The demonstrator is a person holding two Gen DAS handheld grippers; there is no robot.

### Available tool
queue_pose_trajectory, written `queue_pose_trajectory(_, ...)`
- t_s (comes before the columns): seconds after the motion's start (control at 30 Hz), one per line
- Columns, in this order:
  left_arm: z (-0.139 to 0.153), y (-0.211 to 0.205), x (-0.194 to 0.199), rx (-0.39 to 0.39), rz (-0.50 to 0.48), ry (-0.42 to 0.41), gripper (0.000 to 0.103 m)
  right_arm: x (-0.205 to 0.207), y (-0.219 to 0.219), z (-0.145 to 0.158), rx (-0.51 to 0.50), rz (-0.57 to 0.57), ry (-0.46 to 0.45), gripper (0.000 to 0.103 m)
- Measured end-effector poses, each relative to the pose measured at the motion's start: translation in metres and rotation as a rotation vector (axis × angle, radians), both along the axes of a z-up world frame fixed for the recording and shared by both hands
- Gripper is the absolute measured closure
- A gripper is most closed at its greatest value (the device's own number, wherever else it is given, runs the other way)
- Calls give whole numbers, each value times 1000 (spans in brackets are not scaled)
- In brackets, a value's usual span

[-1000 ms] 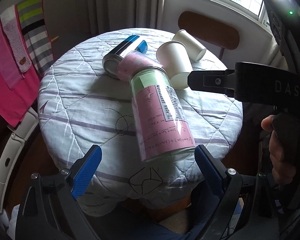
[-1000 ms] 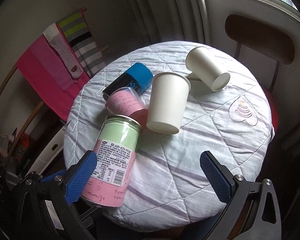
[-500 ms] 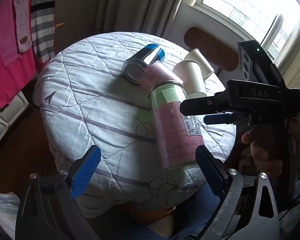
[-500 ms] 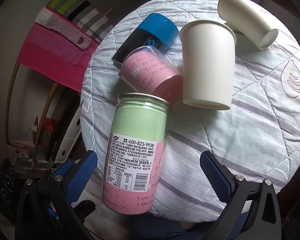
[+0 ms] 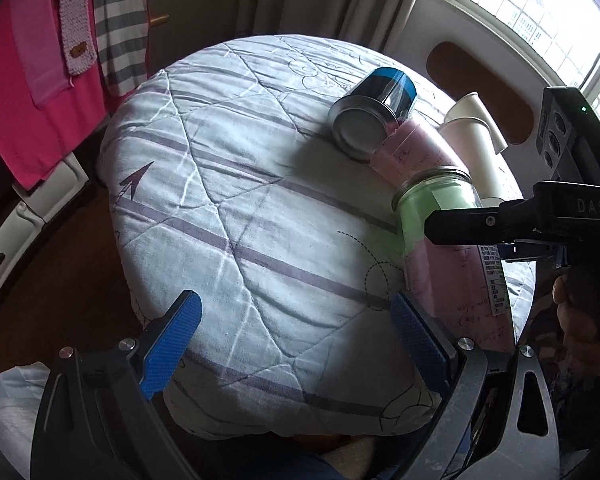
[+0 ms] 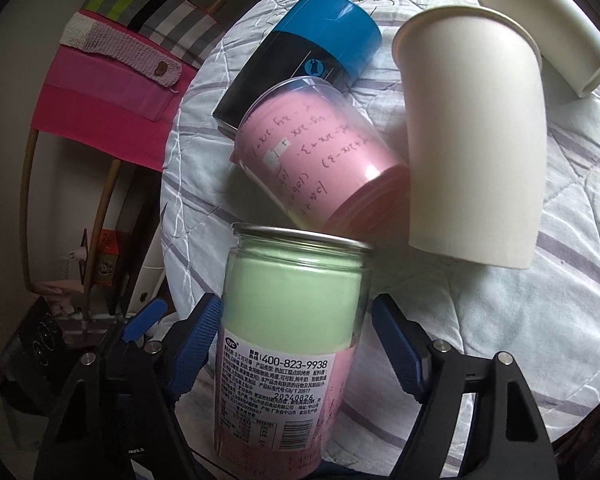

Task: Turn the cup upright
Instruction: 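Rotate the can open end up with the right tool and lower it onto the table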

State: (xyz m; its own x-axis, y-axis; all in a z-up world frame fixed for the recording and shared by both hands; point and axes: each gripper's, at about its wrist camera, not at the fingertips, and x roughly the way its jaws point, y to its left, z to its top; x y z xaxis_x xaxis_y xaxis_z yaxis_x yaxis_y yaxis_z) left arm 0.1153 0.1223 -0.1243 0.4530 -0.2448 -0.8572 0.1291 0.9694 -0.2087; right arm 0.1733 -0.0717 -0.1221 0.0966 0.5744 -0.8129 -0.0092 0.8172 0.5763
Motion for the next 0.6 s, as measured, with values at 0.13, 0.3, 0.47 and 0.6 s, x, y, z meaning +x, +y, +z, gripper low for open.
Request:
queue_pose_trajectory(0.13,-5,-2,1,3,-3,17,6,-5,1,4,4,17,-42,29)
queue_pose_trajectory(0.3,-4,-3,-2,-6,-3,18,6,-18,0,15,9,37,-120,29)
queue_pose_trajectory(0.47,-1,-4,-5,-12,-2,13,6,-32,1,40,-28,56,-262,30)
queue_pose_trajectory(0.6,2,-7,-5,-16,3,3,6,-40,2,63,-126,38,-458,30)
